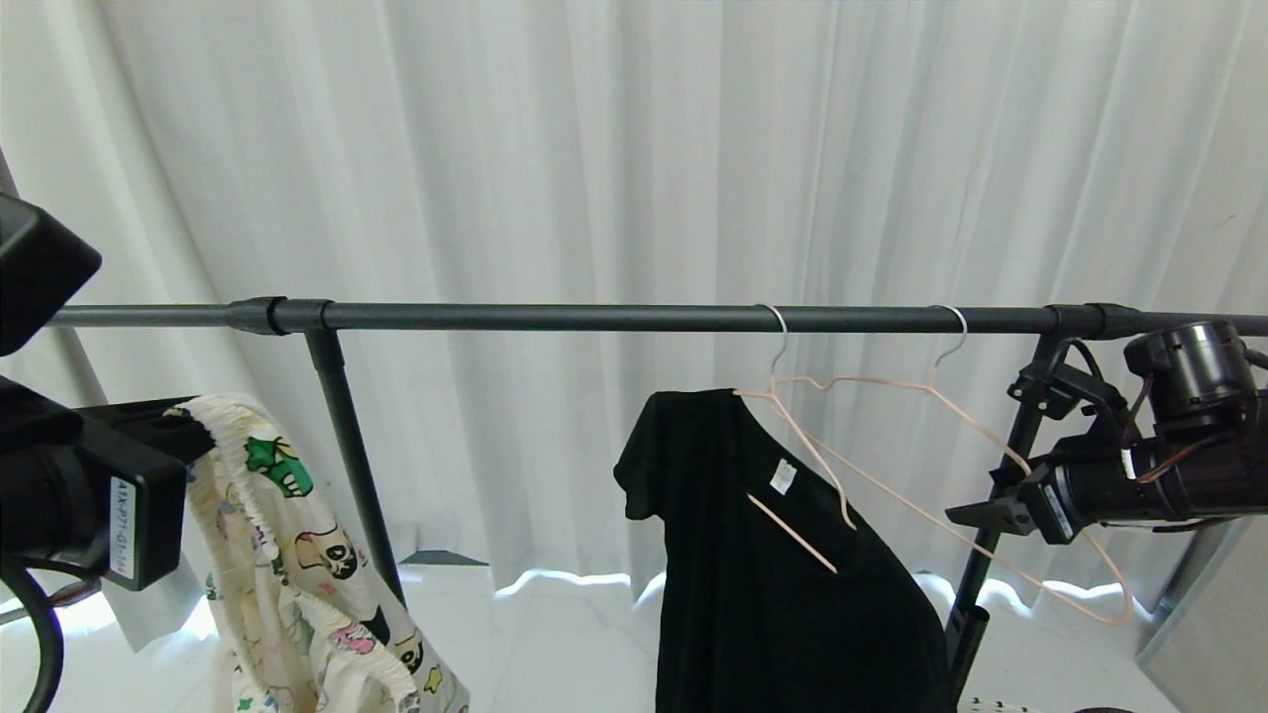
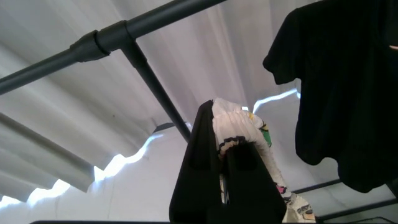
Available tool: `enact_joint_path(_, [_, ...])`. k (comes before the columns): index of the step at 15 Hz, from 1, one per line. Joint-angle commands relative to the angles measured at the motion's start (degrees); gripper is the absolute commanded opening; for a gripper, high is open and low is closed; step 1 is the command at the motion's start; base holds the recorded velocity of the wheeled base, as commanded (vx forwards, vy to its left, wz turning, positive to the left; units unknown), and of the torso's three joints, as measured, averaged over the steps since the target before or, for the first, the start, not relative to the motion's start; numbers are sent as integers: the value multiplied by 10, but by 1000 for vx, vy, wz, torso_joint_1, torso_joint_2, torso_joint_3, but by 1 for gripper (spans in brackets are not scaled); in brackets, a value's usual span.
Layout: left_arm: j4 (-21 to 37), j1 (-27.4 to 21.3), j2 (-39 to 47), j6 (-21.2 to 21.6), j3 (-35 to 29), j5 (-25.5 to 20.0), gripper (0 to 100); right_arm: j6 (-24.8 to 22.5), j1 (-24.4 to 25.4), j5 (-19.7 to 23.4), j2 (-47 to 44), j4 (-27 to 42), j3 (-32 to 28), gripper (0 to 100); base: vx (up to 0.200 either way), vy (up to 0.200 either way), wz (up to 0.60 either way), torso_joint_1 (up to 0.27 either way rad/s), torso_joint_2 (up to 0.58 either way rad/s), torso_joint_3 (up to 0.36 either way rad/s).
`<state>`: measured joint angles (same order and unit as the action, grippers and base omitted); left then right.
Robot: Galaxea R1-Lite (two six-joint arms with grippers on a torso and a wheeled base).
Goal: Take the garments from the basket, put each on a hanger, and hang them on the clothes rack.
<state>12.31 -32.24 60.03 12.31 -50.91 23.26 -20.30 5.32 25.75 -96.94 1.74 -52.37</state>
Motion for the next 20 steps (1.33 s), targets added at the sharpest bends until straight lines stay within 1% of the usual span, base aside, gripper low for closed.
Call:
enact_joint_path(1, [0,0,3,-1,-1,0,0,0,0,0,-4,0,-1,0,0,0,0,0,0,0])
enact_joint_path(8, [0,0,1,-15,-1,0,0,1,0,0,2,-10,0,0,0,0,0,0,0,0])
enact_joint_path(12, [0,1,-1,-16,0,0,0,5,0,10,40,-10,3,0,0,0,0,0,0,0])
enact_joint_path(15, [0,1,-1,-20,1,-1,0,39,0,13,84,-11,17,0,0,0,0,0,0,0])
enact_joint_path(16, [0,1,-1,-27,3,-1,0,52,0,13,102,-17,27,0,0,0,0,0,0,0])
enact_joint_path(18, [0,2,-2,-28,6,1,0,80,0,11,138,-41,56,0,0,0,0,0,0,0])
enact_joint_path(20, [0,4,-2,-29,18,3,0,111,0,2,189,-39,87,0,0,0,0,0,0,0])
